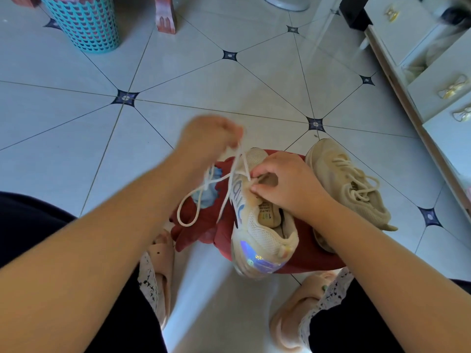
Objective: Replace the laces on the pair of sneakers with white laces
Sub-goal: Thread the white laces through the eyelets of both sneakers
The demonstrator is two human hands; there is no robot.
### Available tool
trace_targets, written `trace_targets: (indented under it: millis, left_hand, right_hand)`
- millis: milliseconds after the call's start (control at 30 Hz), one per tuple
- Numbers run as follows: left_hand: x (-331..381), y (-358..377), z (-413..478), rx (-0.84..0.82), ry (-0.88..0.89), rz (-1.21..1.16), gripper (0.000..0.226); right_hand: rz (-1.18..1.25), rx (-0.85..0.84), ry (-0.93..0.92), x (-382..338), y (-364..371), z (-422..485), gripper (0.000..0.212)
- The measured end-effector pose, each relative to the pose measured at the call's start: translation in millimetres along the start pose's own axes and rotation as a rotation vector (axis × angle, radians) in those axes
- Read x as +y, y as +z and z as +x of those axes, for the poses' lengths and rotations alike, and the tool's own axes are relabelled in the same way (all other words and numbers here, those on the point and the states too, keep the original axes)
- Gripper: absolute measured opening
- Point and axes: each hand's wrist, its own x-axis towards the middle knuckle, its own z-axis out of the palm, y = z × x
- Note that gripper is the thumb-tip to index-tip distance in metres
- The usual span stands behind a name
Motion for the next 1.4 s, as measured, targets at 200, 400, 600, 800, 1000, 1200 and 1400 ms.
trace_targets:
  millis: [200, 400, 600, 800, 1000, 1200, 1400]
  left_hand:
    - [7.9, -25.4, -7.7, -0.521, -0.042, 0.709, 0.026]
    - [-27.6, 7.5, -11.8, -0.303, 0.168, 0.931, 0.046]
    - [-30.0, 12.5, -4.6, -0.36, 0.244, 0.792, 0.016]
    - [-4.8, -4.2, -7.9, -0.26, 0.177, 0.058, 0.014]
    - [1.6, -14.8, -8.6, -0.45, 0.03, 0.191, 0.019]
    - [-6.4, -5.5, -4.8, -0.472, 0.185, 0.966, 0.045]
    - [13.3, 1.4, -6.1, -0.201, 0.138, 0.408, 0.029]
  right_hand:
    - [0.02, 0.006, 0.021, -1.8, 2.9, -0.6, 0.025]
    - [0.034, 0.008, 0.026, 1.7, 0.8, -1.8, 0.024]
    - [0.07, 0.017, 0.042, 2.2, 1.9, -1.9, 0.029]
    - [0.077, -0.002, 0.054, 2.9, 1.7, -1.4, 0.023]
    - [0.116, 0.014, 0.061, 2.7, 2.6, -1.6, 0.035]
    - [0.171, 0.003, 0.09, 4.0, -5.0, -6.0, 0.051]
    - [0.238, -0.039, 0.234, 9.6, -17.2, -8.3, 0.05]
